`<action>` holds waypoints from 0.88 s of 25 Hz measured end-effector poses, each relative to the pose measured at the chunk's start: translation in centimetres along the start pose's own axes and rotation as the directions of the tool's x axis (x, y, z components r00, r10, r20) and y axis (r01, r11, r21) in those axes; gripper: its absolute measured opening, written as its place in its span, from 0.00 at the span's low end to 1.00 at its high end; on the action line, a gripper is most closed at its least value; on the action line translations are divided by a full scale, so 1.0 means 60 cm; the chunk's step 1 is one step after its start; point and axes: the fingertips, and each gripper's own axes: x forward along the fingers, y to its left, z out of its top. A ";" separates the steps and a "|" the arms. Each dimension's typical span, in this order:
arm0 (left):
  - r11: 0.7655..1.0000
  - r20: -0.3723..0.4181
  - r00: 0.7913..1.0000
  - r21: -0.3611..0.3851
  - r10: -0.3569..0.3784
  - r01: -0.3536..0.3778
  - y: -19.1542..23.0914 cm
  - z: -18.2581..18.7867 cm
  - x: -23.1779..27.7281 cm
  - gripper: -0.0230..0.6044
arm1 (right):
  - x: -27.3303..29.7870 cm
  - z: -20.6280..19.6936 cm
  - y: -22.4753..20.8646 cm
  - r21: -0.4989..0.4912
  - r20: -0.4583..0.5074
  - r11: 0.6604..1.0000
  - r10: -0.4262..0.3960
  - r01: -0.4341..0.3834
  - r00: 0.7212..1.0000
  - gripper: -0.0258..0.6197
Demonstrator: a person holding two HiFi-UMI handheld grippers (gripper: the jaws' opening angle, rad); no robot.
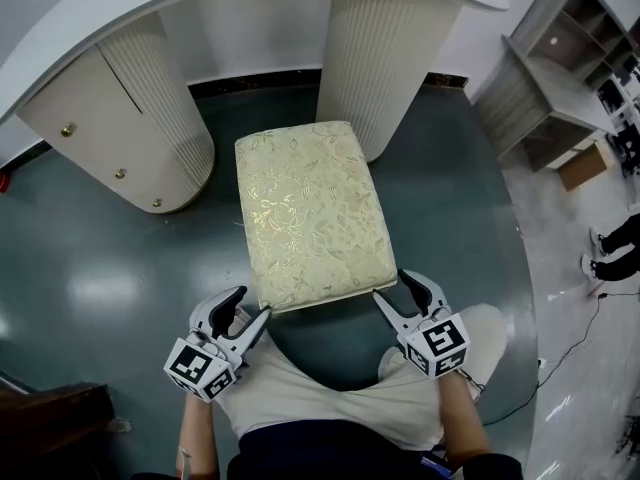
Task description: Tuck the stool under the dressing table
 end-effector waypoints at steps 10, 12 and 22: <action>0.993 -0.126 0.992 0.115 -0.020 0.035 -0.021 -0.053 0.026 0.43 | 0.016 -0.014 0.004 -0.009 -0.057 1.000 0.015 -0.016 0.998 0.48; 0.993 -0.129 0.992 0.114 -0.012 0.027 -0.020 -0.053 0.026 0.43 | 0.018 -0.013 0.004 -0.010 -0.060 1.000 0.025 -0.026 0.998 0.48; 0.993 -0.102 0.993 0.107 0.054 -0.043 -0.016 -0.048 0.034 0.43 | 0.028 -0.005 -0.004 -0.025 -0.051 0.999 0.036 -0.037 0.998 0.49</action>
